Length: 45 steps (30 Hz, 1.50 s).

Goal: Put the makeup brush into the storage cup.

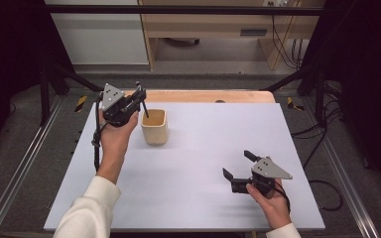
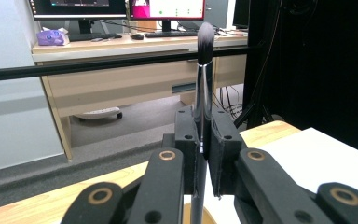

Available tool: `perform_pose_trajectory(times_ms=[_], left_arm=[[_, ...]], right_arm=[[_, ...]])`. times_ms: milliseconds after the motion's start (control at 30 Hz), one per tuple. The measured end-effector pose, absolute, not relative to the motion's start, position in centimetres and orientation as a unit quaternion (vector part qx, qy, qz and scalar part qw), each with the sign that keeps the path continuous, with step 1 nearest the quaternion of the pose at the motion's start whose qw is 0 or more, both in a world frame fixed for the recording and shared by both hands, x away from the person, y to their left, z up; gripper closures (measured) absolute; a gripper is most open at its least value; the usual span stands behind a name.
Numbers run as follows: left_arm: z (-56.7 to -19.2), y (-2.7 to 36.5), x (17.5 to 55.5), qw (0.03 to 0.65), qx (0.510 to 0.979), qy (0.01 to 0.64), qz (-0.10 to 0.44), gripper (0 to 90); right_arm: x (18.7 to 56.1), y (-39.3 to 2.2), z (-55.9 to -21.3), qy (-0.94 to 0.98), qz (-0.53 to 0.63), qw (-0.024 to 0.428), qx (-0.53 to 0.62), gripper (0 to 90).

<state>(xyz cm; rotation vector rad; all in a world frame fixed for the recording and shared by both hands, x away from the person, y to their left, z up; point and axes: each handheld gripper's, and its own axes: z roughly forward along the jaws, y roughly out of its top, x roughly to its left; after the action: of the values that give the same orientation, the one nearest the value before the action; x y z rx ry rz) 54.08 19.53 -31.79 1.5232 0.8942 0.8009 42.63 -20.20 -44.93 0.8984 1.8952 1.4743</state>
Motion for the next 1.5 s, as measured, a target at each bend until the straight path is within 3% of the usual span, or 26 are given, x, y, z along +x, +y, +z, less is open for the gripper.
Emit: perform_pose_trajectory(times_ms=[1500], left_arm=[[-34.9, 19.4, 55.3, 0.550, 0.647, 0.394, 0.352, 83.5]], right_arm=[[42.5, -20.0, -44.7, 0.708, 0.562, 0.282, 0.323, 5.3]])
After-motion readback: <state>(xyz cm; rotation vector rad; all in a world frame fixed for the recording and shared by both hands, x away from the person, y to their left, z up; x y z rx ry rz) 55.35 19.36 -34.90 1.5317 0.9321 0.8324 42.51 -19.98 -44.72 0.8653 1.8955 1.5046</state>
